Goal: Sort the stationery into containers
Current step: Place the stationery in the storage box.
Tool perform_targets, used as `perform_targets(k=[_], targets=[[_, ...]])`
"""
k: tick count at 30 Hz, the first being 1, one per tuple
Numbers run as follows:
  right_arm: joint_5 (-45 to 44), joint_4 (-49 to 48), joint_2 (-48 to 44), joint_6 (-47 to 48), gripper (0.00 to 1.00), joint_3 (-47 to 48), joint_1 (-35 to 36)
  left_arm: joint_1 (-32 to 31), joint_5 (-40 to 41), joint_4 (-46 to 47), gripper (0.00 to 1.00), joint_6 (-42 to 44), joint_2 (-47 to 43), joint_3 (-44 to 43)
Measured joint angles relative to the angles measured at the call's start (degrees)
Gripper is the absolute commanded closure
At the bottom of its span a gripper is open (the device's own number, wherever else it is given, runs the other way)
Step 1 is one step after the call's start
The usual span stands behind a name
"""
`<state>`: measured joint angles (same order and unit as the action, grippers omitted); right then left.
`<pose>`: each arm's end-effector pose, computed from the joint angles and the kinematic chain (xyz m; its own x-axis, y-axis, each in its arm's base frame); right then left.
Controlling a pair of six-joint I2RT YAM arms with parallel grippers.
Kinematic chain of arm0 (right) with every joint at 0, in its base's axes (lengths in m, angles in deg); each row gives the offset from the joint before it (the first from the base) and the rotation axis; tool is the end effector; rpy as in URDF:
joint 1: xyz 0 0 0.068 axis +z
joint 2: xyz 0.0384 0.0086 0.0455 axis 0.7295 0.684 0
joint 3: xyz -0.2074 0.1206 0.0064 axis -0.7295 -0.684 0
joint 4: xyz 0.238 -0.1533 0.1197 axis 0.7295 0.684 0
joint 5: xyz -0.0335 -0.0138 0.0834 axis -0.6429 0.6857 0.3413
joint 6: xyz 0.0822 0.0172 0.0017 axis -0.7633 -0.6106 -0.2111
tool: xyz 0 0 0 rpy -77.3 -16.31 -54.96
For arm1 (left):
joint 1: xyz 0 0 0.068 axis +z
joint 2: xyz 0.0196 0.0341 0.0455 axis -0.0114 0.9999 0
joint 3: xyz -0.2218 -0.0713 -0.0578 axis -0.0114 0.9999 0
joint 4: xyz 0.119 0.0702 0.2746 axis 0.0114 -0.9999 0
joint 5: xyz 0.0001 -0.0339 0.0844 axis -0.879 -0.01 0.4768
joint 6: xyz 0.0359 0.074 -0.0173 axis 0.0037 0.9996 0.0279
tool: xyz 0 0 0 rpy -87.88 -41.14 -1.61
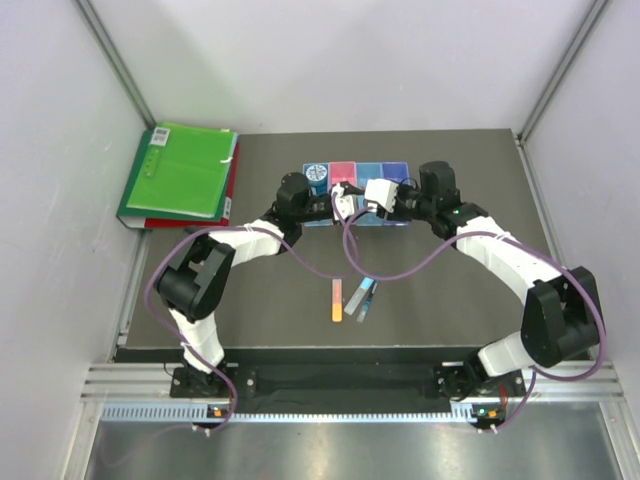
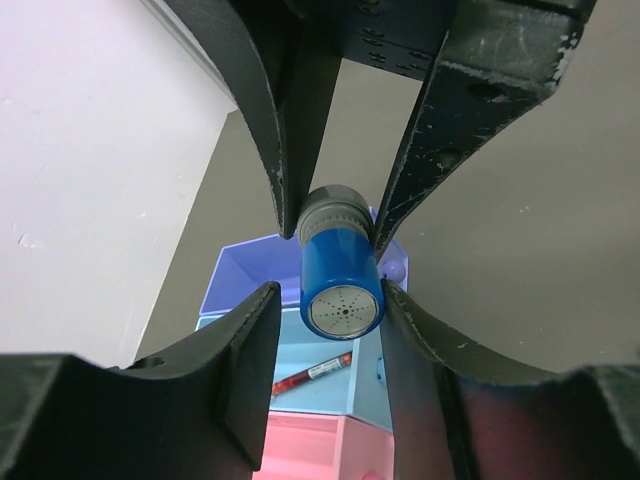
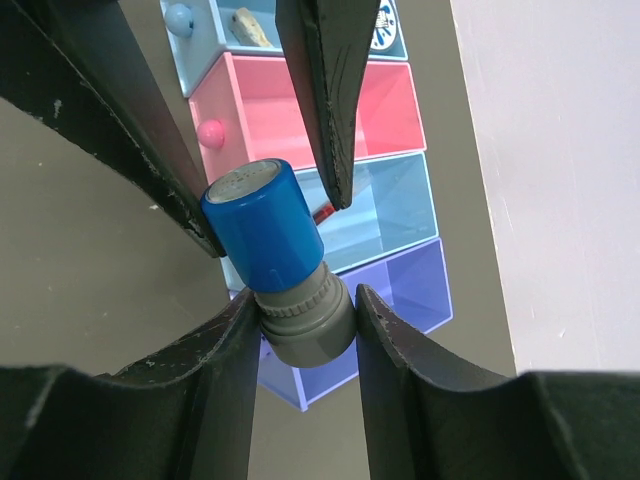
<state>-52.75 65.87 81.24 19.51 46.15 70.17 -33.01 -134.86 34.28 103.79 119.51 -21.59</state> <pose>0.3608 0.1885 0.2093 0.3126 -0.6944 -0.6482 -0.7706 0.2135 -0.6004 0.3594 -0.2910 0.1746 0.5250 0.1232 -0.8422 0.8297 0.1467 0.5386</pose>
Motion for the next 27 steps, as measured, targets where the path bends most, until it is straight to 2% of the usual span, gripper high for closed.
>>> perform_targets(k=[6,11,17,20,21,23,24,27], targets=[[-0.5,-0.6,-0.1,0.3,0.96,-0.1,0.3,0.0,-0.2,0.1,0.58,0.0,0.1,0.0],[-0.9,-1.5,-0.1,0.3,0.93,-0.4,0.4,0.0,-0.2,0.0,0.68,0.0,0.1,0.0],[-1.2,-2.4,-0.1,0.3,0.93,-0.9,0.6,0.0,-0.2,0.0,0.74,0.0,0.1,0.0],[-1.2,-2.5,-0.1,0.3,0.79,-0.9,0.6,0.0,-0.2,0.0,0.79,0.0,0.1,0.0],[-1.3,-2.5,-0.1,0.3,0.66,-0.9,0.6,0.0,-0.2,0.0,0.80,0.0,0.1,0.0],[-1.4,-2.5,-0.1,0.3,0.53,-0.9,0.7,0.0,-0.2,0.0,0.82,0.0,0.1,0.0],[-1.5,-2.5,-0.1,0.4,0.39,-0.9,0.7,0.0,-0.2,0.0,0.83,0.0,0.1,0.0],[-1.5,-2.3,-0.1,0.7,0.16,-0.9,1.2,0.0,-0.2,0.0,0.86,0.0,0.1,0.0]])
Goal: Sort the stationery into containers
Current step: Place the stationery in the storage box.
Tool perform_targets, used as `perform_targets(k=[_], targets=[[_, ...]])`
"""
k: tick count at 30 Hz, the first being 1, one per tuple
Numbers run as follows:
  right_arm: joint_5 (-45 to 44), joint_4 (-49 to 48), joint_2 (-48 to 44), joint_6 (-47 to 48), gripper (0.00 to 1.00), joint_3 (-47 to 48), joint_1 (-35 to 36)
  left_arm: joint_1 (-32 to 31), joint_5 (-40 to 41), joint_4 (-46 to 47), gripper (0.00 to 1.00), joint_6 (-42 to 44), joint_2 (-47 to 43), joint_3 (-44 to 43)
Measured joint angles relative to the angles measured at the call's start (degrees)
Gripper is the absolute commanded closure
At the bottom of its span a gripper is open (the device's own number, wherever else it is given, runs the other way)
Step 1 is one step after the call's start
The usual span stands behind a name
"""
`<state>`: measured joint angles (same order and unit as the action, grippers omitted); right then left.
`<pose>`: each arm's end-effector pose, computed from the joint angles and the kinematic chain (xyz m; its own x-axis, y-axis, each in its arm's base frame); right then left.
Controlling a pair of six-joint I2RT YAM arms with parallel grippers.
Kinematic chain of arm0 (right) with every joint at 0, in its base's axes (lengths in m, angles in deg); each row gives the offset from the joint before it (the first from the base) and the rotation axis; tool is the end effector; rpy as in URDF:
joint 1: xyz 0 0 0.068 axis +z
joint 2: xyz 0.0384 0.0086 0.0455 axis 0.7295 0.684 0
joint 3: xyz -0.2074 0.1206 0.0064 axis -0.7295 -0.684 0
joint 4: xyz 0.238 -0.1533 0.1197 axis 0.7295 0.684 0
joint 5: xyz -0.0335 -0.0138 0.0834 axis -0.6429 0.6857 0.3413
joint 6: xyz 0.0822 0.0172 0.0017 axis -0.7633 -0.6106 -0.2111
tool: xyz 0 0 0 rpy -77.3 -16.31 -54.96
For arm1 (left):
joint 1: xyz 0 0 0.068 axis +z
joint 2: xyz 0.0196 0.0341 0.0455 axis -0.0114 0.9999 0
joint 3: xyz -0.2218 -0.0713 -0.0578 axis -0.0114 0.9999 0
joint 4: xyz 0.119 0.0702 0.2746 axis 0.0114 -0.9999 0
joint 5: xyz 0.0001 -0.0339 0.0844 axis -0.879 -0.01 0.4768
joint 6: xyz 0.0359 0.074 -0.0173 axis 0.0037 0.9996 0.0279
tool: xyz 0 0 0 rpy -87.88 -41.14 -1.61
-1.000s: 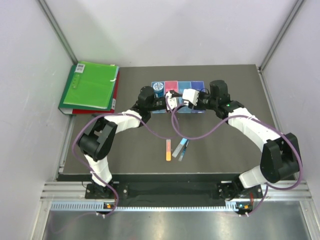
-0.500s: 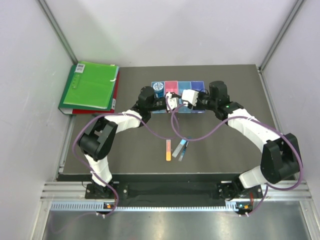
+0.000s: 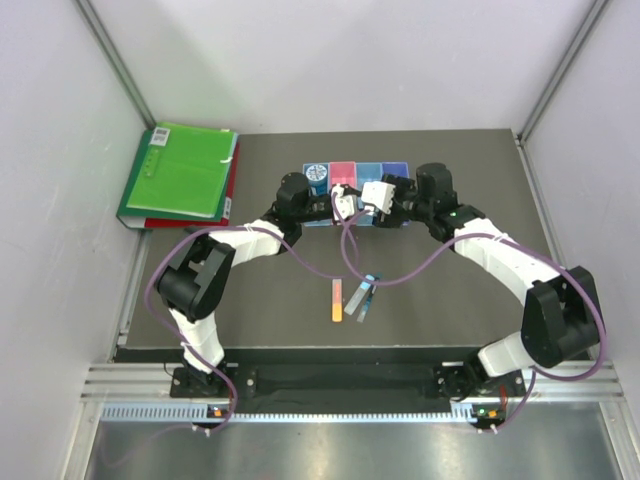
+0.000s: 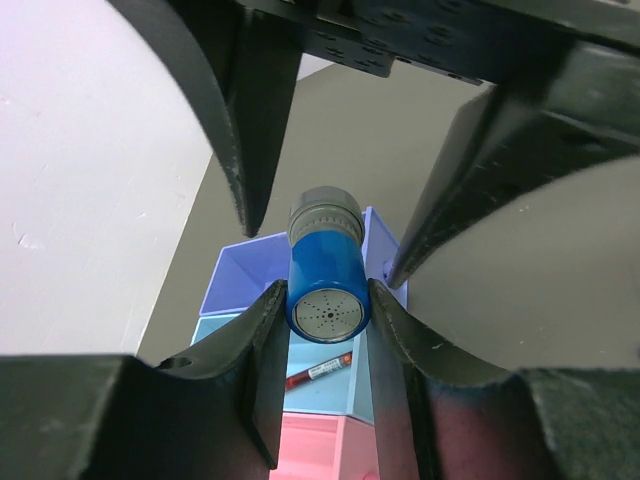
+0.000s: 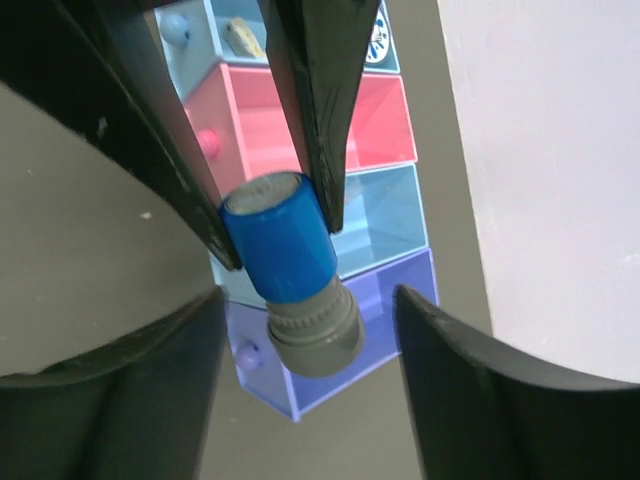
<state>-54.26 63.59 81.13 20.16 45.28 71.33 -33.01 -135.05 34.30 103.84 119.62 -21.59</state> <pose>0.3588 0.1947 0.2082 0.3384 -0.6984 -0.6306 -0.7482 0.2067 -0.6305 0.3592 -0.2911 0.1738 0.5249 0.1222 -0.8423 0.8304 0.1434 0.5383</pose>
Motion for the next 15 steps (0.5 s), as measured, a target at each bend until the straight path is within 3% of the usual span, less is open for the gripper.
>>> perform_targets(k=[6,15], targets=[[0.2,0.3,0.0,0.6,0.06,0.0,0.5,0.0,0.2,0.0,0.89,0.2,0.0,0.0],[-0.2,0.8,0.0,0.5,0.03,0.0,0.5,0.6,1.4,-3.7,0.93,3.6,-0.2,0.0]])
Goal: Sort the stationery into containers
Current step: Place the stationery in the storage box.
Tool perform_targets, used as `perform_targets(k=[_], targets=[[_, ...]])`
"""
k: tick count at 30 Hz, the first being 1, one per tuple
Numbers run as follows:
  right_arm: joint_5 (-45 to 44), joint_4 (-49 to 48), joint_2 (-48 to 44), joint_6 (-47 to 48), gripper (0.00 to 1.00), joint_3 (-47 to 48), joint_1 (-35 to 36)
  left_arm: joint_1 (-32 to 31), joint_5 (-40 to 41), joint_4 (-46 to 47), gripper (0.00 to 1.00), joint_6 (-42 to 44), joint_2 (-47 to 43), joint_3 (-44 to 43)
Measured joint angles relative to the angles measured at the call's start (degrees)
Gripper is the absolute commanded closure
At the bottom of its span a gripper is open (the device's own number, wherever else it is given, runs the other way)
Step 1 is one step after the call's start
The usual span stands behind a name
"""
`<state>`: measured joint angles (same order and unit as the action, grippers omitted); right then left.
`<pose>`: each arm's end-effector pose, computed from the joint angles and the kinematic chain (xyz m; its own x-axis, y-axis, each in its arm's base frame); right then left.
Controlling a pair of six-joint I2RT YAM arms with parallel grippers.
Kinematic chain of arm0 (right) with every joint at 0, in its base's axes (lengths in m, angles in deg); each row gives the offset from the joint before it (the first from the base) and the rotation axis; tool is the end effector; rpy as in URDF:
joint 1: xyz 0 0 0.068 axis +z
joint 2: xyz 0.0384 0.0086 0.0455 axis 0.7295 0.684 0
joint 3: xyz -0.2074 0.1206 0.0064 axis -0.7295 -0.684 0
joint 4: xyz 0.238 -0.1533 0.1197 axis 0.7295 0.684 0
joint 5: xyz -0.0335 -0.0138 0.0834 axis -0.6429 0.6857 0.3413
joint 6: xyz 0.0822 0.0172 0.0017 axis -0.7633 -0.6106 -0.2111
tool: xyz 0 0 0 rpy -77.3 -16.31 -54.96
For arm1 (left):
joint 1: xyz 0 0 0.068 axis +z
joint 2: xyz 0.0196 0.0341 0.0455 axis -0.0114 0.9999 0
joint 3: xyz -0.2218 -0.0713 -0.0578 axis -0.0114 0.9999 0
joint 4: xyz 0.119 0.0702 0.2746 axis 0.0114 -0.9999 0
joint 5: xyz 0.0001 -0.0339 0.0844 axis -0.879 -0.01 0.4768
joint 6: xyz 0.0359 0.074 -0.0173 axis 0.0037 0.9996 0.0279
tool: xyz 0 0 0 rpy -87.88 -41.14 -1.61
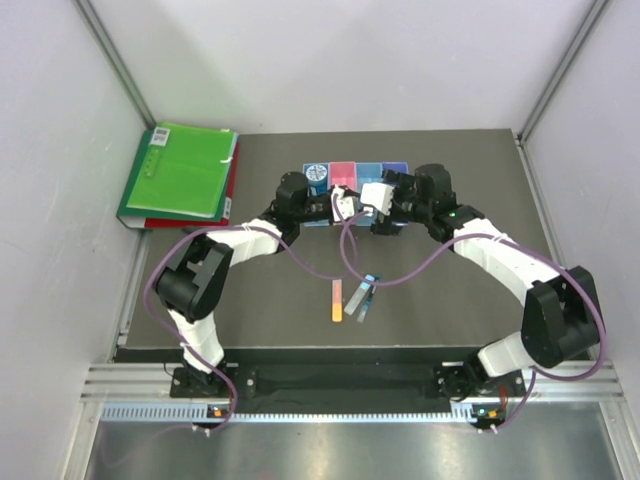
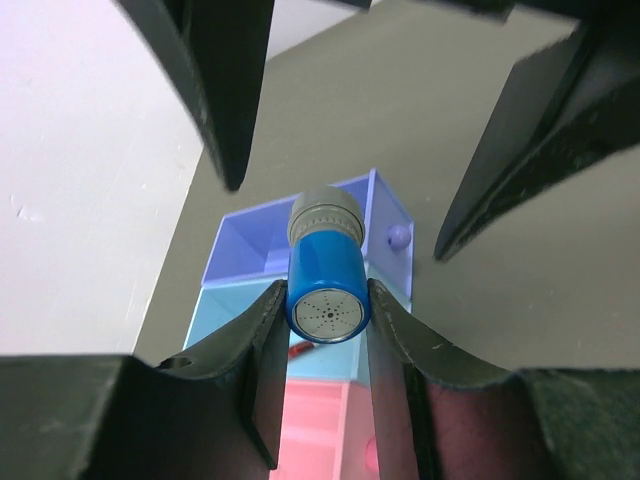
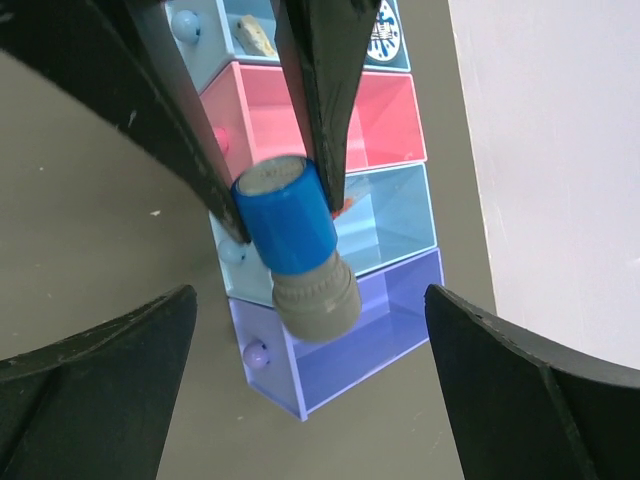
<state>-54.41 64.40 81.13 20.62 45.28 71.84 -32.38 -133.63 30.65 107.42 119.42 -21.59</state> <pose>0.3563 0.1973 0.2064 0.3414 -0.7022 -0.6248 -0.7545 0.1916 -0.6277 0.3635 -0.2864 0.1673 0.5292 0.1780 -0.8296 0.8197 0.1453 0.5540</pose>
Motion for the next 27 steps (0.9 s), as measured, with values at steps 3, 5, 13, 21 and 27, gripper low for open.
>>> perform_targets(k=[3,5,13,21,27], targets=[[-0.3,0.3,-0.1,-1.0,0.03,0.0,-0.4,1.2,0.3,-2.7,0.93,1.7,-0.7,0.0],[-0.6,0.4,-0.3,-1.5,0.02,0.0,-0.7,2.2,0.6,-4.4,0.93,2.8,-1.3,0.0],[-1.8,0.5,-1.8,-4.0,0.01,0.0,-3.3,5.4,1.6,-11.2,0.94,5.9,-2.4,-0.6],[-3.4,0.5,-1.8,-7.9,0.00,0.1,-7.3,7.1,1.1,-23.7,0.97,11.7,-2.3,-7.7],[-4.1,1.0,-2.1,-8.6,0.00,0.1,-9.1,8.5,-0.2,-36.6,0.99,18.0,1.0,-18.0]])
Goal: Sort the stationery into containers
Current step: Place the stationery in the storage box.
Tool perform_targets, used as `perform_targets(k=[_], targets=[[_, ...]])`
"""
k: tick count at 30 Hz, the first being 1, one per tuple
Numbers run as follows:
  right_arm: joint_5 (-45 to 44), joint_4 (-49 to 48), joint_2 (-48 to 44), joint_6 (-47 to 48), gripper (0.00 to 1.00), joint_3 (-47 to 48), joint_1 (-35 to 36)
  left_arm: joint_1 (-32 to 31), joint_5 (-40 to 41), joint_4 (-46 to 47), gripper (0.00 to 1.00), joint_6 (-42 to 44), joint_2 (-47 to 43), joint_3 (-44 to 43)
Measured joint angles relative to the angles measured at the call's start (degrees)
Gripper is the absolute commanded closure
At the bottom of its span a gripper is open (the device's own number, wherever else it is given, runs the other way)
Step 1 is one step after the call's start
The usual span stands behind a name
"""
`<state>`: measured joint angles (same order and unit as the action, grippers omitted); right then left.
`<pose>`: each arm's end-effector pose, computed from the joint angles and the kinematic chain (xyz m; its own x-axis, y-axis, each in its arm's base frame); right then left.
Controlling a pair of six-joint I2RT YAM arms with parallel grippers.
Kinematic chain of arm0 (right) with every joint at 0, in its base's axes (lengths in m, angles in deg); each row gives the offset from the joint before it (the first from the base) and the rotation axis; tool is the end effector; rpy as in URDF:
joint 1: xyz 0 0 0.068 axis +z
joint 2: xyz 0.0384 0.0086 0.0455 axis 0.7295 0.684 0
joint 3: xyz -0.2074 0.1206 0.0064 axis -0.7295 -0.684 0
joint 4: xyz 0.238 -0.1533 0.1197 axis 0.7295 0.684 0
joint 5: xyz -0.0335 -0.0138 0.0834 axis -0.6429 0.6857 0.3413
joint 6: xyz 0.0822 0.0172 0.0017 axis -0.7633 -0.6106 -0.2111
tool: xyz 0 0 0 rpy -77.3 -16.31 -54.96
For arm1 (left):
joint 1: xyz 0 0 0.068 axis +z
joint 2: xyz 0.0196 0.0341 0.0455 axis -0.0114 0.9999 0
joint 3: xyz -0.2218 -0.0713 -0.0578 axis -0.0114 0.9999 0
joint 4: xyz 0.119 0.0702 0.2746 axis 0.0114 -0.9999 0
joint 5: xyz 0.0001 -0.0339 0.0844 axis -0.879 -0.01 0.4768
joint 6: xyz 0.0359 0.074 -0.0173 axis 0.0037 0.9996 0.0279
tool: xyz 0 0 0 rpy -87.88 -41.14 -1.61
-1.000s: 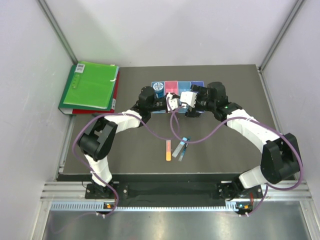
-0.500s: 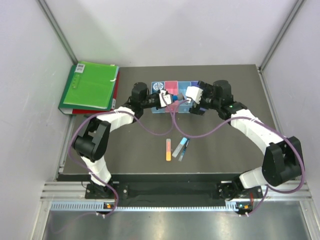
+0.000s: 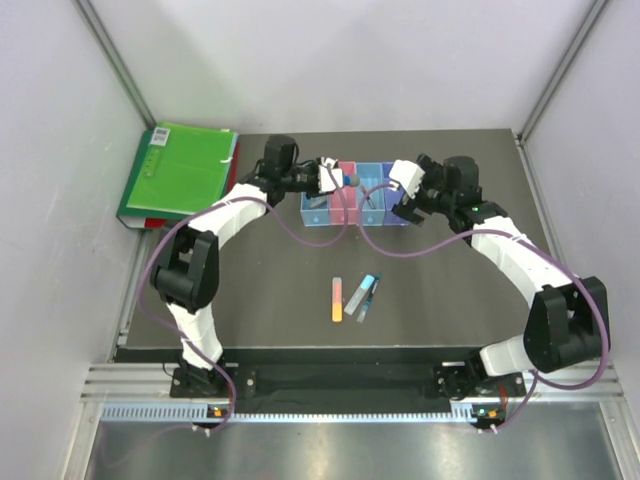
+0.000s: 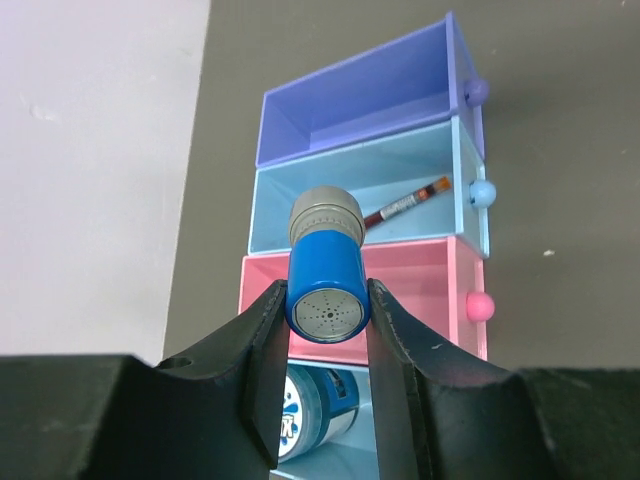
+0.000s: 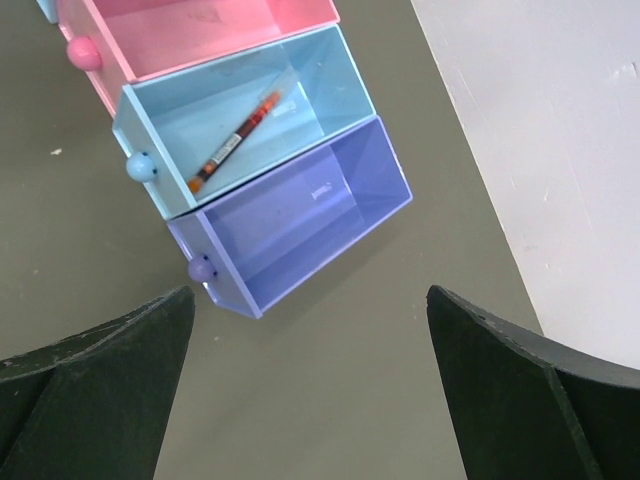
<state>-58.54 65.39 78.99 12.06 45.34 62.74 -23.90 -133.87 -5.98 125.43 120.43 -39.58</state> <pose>0.3813 0.1329 0.2181 0.0939 -0.7197 -0.6879 -0.6970 0.4459 -0.5616 0.4262 -0.2404 0.2064 0.4986 0.4145 -0.7613 0.8140 0.0780 0.5756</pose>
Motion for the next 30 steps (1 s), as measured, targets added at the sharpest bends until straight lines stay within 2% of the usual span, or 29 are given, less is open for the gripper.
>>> perform_targets(k=[9,16,23,30], targets=[[-0.5,1.1,-1.0,0.0,0.00,0.0,-2.0,1.7,0.3,-25.1,1.00,12.6,11.0,-18.9],[-0.7,2.1,-1.0,0.2,0.00,0.0,-2.9,2.1,2.7,-37.0,1.00,19.6,16.5,-26.7],[-0.9,2.2,-1.0,0.2,0.00,0.1,-3.1,2.2,5.3,-44.2,1.00,25.4,22.3,-34.2],[-0.9,2.4,-1.0,0.2,0.00,0.1,-3.4,2.0,7.0,-46.8,0.98,30.6,24.1,-36.9]])
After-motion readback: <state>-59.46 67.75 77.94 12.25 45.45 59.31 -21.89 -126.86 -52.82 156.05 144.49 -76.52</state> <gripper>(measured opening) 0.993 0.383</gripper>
